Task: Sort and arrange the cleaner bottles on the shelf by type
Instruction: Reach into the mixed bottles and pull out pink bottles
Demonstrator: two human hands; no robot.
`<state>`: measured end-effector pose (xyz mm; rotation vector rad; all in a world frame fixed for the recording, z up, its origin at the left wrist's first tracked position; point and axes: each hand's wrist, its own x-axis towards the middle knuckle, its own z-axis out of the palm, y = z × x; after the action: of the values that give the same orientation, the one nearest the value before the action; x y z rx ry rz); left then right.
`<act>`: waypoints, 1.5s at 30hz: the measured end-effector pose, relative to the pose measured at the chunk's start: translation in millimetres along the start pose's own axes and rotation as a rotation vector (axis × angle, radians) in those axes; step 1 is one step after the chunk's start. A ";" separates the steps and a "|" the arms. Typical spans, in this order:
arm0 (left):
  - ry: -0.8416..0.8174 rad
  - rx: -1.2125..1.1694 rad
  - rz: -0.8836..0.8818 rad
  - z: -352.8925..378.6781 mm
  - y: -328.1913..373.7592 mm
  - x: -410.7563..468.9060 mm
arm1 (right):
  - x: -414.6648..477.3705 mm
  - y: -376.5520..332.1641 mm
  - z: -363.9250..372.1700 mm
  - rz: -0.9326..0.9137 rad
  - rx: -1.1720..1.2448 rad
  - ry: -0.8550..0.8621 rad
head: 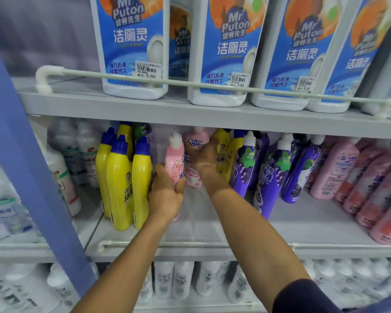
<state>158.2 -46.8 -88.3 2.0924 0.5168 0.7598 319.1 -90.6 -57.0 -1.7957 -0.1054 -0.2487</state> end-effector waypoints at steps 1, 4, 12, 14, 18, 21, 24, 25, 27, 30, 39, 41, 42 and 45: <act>-0.002 -0.002 -0.002 -0.2 0.1 -0.2 | -6.6 0.1 -2.3 0.021 -0.004 -0.032; -0.015 -0.005 -0.012 -1.7 -1.6 -0.1 | -20.5 8.3 -8.3 -0.037 -0.062 -0.049; -0.141 -0.108 -0.095 -8.1 -2.2 6.0 | -64.0 20.1 -53.2 -0.013 -0.079 0.022; -0.153 -0.196 -0.127 -7.3 -4.7 4.4 | -78.4 30.7 -59.8 0.021 0.017 -0.013; -0.104 -0.245 -0.147 -1.0 -7.1 1.0 | -102.4 52.2 -65.3 0.019 0.155 -0.109; -0.117 -0.295 -0.094 -2.0 -6.6 -1.2 | -116.7 48.9 -78.6 0.004 0.212 -0.102; -0.188 -0.357 -0.012 -9.7 1.0 -11.7 | -123.5 39.0 -106.6 -0.062 0.241 -0.116; -0.225 -0.382 0.016 -12.4 6.1 -16.6 | -124.4 35.2 -119.7 -0.077 0.254 -0.138; -0.312 -0.431 0.067 -16.9 21.8 -26.7 | -126.6 25.9 -150.2 -0.135 0.296 -0.178; -0.427 -0.483 0.126 -8.1 51.7 -42.6 | -126.0 26.1 -200.2 -0.154 0.305 -0.220; -0.570 -0.600 0.173 111.7 142.7 -90.0 | -77.1 66.3 -353.3 -0.137 0.226 -0.133; -0.601 -0.582 0.179 145.2 159.0 -92.0 | -58.0 78.9 -383.1 -0.135 0.220 -0.126; -0.609 -0.564 0.185 161.7 166.3 -93.1 | -49.4 86.2 -396.4 -0.128 0.216 -0.117; -0.624 -0.520 0.190 211.6 178.3 -97.6 | -24.9 115.3 -426.6 -0.094 0.198 -0.094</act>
<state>245.8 -326.5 -75.2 1.7609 -0.2095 0.2624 270.6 -530.1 -78.5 -1.6072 -0.2726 -0.2127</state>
